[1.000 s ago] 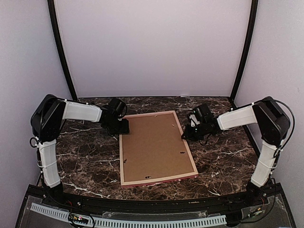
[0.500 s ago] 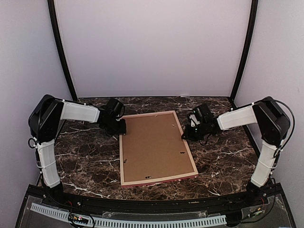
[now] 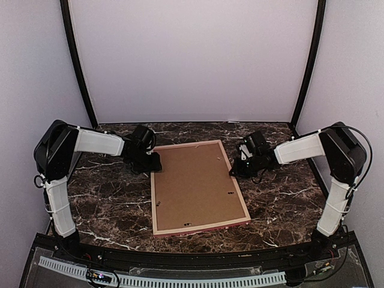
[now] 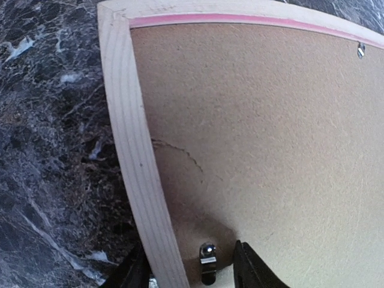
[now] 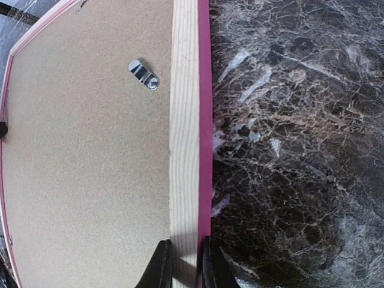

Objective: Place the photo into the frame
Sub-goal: Press the fastener onto the backboard.

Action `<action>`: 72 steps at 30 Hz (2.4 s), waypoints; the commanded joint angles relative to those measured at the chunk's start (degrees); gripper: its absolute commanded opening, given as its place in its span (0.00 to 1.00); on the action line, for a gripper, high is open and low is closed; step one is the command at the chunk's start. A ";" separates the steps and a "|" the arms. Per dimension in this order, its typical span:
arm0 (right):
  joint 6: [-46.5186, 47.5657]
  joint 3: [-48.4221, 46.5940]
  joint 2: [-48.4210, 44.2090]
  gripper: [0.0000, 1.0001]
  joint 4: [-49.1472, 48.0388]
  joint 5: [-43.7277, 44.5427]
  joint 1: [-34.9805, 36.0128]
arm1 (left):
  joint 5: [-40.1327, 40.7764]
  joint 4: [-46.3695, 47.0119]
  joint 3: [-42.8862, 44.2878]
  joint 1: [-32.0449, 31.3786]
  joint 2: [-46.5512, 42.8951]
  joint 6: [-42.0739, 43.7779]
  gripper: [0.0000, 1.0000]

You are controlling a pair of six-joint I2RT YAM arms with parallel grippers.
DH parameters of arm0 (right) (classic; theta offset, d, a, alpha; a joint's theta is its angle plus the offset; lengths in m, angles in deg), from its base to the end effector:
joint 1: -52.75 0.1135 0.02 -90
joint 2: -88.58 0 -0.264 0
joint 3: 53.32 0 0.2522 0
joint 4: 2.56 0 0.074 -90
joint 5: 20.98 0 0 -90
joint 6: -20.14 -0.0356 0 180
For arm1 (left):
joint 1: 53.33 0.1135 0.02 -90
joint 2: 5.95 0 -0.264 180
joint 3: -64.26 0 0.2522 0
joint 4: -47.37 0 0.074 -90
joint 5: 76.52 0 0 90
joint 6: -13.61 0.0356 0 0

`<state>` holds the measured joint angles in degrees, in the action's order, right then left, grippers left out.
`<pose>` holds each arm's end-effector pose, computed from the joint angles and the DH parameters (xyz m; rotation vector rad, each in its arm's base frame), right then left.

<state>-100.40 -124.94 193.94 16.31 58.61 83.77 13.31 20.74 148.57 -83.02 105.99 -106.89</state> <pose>0.3102 0.1940 0.1414 -0.0909 2.5946 0.6524 0.3527 -0.2012 0.1525 -0.0169 2.5717 -0.4191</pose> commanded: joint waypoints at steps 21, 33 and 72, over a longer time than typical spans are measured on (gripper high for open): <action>-0.92 0.48 2.30 0.00 0.99 -3.82 1.23 | -5.09 -2.51 -3.53 -0.45 -0.70 3.45 0.29; -0.45 -0.31 2.48 0.00 1.80 -3.65 1.21 | -10.95 -0.71 -6.92 1.82 -0.73 2.39 0.28; -0.44 -0.37 3.34 0.00 1.19 -4.33 1.21 | -8.94 -4.49 -0.61 4.12 -0.70 6.60 0.51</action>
<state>-100.34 -125.38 194.46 16.04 57.89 83.84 3.72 20.00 147.52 -78.69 105.05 -101.63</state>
